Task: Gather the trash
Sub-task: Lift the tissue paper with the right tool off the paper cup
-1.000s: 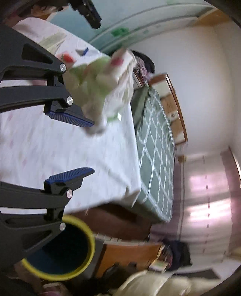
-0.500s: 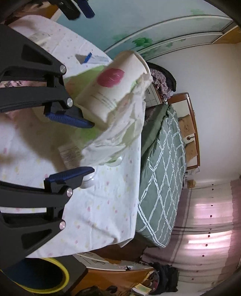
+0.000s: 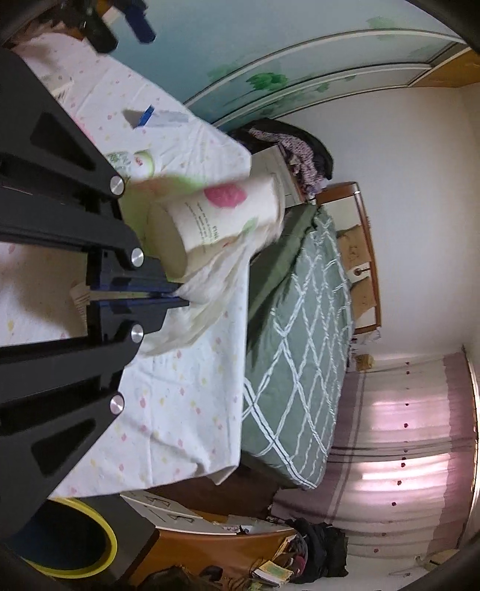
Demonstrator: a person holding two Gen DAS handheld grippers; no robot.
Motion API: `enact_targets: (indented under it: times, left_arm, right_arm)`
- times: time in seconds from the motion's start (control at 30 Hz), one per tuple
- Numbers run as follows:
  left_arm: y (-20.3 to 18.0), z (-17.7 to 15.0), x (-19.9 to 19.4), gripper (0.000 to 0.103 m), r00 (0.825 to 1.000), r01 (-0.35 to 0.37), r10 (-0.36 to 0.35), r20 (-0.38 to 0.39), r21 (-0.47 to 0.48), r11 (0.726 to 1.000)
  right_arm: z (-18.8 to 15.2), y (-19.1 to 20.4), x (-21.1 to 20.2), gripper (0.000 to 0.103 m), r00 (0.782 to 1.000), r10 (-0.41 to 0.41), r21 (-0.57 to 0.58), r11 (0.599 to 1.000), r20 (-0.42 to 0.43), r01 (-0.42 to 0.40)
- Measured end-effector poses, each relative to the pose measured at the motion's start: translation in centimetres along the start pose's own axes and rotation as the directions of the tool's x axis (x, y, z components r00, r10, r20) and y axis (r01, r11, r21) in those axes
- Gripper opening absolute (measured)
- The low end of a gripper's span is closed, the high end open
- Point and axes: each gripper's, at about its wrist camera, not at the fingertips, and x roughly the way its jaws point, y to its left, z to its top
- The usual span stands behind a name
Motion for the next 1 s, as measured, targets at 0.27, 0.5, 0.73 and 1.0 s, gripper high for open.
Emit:
enact_targets:
  times: [0.27, 0.5, 0.73, 1.0]
  left_arm:
    - [-0.8, -0.2, 0.4, 0.095, 1.000, 0.012, -0.012, -0.009, 0.014, 1.000]
    - [-1.5, 0.0, 0.0, 0.095, 1.000, 0.024, -0.024, 0.001, 0.026, 0.999]
    - [-1.3, 0.0, -0.6, 0.095, 1.000, 0.023, -0.023, 0.010, 0.019, 1.000]
    - [-1.2, -0.1, -1.3, 0.095, 0.999, 0.028, -0.029, 0.023, 0.016, 0.999]
  right_arm:
    - [0.0, 0.8, -4.8, 0.002, 0.996, 0.080, -0.012, 0.997, 0.043, -0.080]
    - [0.5, 2.3, -7.8, 0.002, 0.985, 0.155, -0.037, 0.988, 0.076, -0.152]
    - [1.3, 3.8, -11.8, 0.002, 0.962, 0.231, -0.077, 0.972, 0.142, -0.222]
    - [1.7, 3.7, -17.0, 0.002, 0.950, 0.210, -0.100, 0.976, 0.230, -0.192]
